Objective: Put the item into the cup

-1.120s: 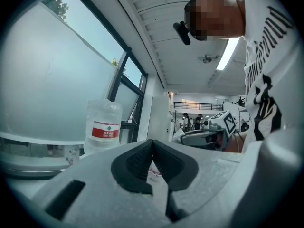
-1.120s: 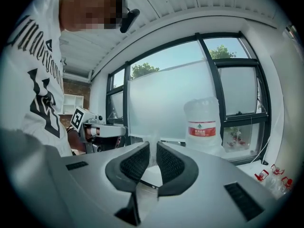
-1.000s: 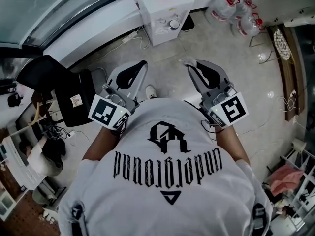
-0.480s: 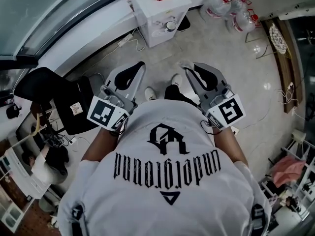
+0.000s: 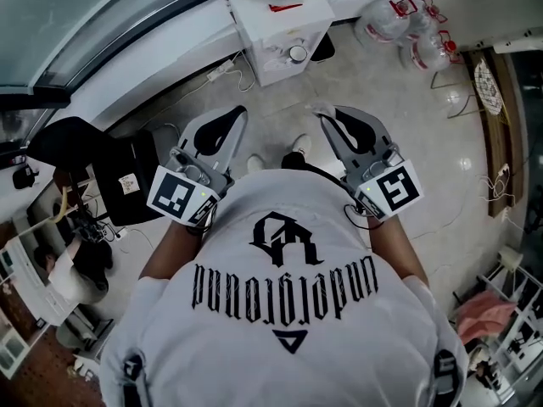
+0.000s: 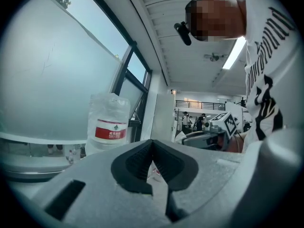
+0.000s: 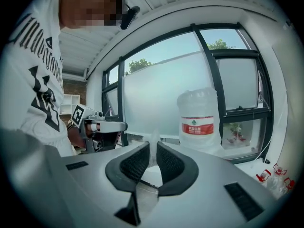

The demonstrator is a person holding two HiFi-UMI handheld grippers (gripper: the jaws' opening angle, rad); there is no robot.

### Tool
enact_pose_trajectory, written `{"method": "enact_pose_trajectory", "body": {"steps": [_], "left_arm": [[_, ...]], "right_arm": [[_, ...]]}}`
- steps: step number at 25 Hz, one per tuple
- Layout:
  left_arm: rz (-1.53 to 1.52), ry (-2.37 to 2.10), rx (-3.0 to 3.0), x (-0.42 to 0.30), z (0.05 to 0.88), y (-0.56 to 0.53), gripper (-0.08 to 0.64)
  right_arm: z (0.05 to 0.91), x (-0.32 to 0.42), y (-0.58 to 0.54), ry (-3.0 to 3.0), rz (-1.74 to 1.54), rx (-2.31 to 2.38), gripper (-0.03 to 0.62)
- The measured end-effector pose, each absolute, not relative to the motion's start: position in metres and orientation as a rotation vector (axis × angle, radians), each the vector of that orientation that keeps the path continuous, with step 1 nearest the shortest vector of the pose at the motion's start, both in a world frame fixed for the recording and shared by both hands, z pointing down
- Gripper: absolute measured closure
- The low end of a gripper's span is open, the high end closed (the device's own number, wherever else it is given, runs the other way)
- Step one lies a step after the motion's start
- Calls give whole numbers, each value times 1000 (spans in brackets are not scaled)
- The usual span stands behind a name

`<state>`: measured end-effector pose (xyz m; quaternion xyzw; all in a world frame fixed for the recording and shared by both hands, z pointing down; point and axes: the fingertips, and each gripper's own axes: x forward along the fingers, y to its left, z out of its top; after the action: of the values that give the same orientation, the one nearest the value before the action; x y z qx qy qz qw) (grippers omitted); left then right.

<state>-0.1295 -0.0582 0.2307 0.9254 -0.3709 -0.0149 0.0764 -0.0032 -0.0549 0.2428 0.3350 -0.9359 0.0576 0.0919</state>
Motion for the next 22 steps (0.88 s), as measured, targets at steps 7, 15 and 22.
{"method": "enact_pose_trajectory", "body": {"steps": [7, 15, 22], "left_arm": [[-16, -1179, 2745, -86, 236, -93, 548], [31, -1194, 2726, -39, 250, -123, 548], [68, -1145, 2726, -26, 261, -147, 548]], "right_arm": [[241, 43, -98, -2819, 147, 925, 540], [262, 92, -126, -2822, 194, 898, 540], [283, 96, -150, -2798, 273, 908, 540]]}}
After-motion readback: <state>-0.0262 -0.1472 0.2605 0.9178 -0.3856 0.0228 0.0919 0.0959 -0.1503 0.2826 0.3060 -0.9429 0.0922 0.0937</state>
